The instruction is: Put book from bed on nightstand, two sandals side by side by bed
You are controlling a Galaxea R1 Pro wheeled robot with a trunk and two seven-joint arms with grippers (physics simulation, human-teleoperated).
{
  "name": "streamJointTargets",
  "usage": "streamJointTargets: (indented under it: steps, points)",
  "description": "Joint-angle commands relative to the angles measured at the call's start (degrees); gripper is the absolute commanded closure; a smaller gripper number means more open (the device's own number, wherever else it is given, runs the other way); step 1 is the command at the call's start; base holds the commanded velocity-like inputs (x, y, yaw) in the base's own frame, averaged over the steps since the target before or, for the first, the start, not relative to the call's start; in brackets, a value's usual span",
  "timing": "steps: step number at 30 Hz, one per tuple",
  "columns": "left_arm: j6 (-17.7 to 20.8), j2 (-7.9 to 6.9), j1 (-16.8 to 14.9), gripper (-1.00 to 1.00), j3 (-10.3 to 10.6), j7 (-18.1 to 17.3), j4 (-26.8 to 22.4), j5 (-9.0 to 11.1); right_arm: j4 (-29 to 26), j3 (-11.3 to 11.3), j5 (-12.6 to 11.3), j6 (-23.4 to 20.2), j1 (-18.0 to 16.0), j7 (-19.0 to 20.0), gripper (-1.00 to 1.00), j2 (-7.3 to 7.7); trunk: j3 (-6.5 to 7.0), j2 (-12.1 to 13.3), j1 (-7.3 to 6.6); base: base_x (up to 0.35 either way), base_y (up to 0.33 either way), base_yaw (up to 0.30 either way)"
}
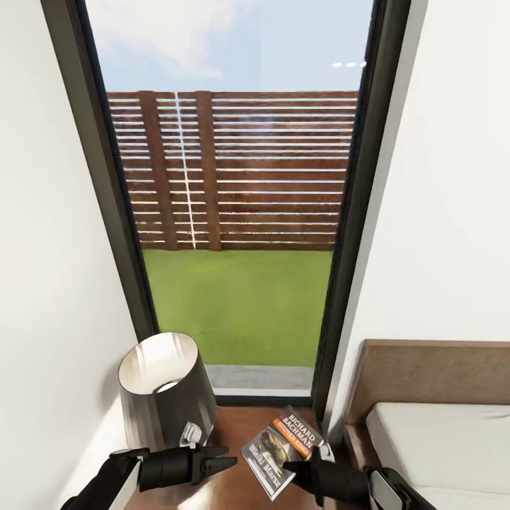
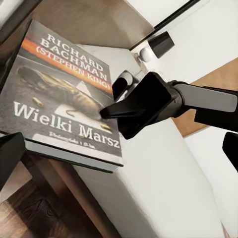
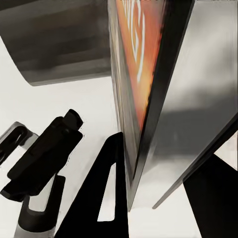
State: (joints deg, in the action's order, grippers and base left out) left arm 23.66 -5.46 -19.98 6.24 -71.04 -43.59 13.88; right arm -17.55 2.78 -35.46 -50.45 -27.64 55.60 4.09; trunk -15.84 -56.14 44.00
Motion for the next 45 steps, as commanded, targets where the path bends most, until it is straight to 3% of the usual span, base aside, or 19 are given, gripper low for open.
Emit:
streamJointTargets:
  steps: [1, 4, 8, 24, 32, 39, 45]
  points:
    - [0.6, -0.07, 0.0, -1.00, 0.3, 0.0, 0.0, 0.5, 0.0, 0.2, -0.6, -0.4, 0.0, -1.8, 1.00, 0.04, -0.26, -0.5, 0.23, 0.000, 0.000, 0.000]
    - [0.6, -0.07, 0.0, -1.00, 0.3, 0.0, 0.0, 0.5, 0.0, 0.2, -0.8, -0.4, 0.0, -7.5, 1.00, 0.04, -0.80, -1.7, 0.89, 0.000, 0.000, 0.000]
    - [0.6, -0.07, -0.1, -1.00, 0.3, 0.0, 0.0, 0.5, -0.1, 0.2, -0.9, -0.4, 0.0, -9.1, 1.00, 0.04, -1.51, -3.3, 1.77, 0.000, 0.000, 0.000]
    - [0.6, -0.07, 0.0, -1.00, 0.3, 0.0, 0.0, 0.6, -0.2, 0.2, -0.9, -0.4, 0.0, -9.3, 1.00, 0.06, -4.39, -9.7, 5.28, 0.000, 0.000, 0.000]
    - [0.6, -0.07, 0.0, -1.00, 0.3, 0.0, 0.0, 0.6, -3.3, -0.1, -0.9, -0.4, 0.0, -9.2, 1.00, 0.12, -5.82, -12.9, 7.04, 0.000, 0.000, 0.000]
    - [0.6, -0.07, 0.0, -1.00, 0.3, 0.0, 0.0, 0.6, -3.5, -3.6, -2.7, -1.0, 0.0, -9.3, 1.00, 0.13, -7.08, -15.7, 8.58, 0.000, 0.000, 0.000]
    - [0.6, -0.07, 0.0, -1.00, 0.4, 0.0, 0.0, 0.6, -3.5, -4.2, -3.6, -2.3, 0.0, -9.4, 1.00, 0.13, -8.16, -18.1, 9.90, 0.000, 0.000, 0.000]
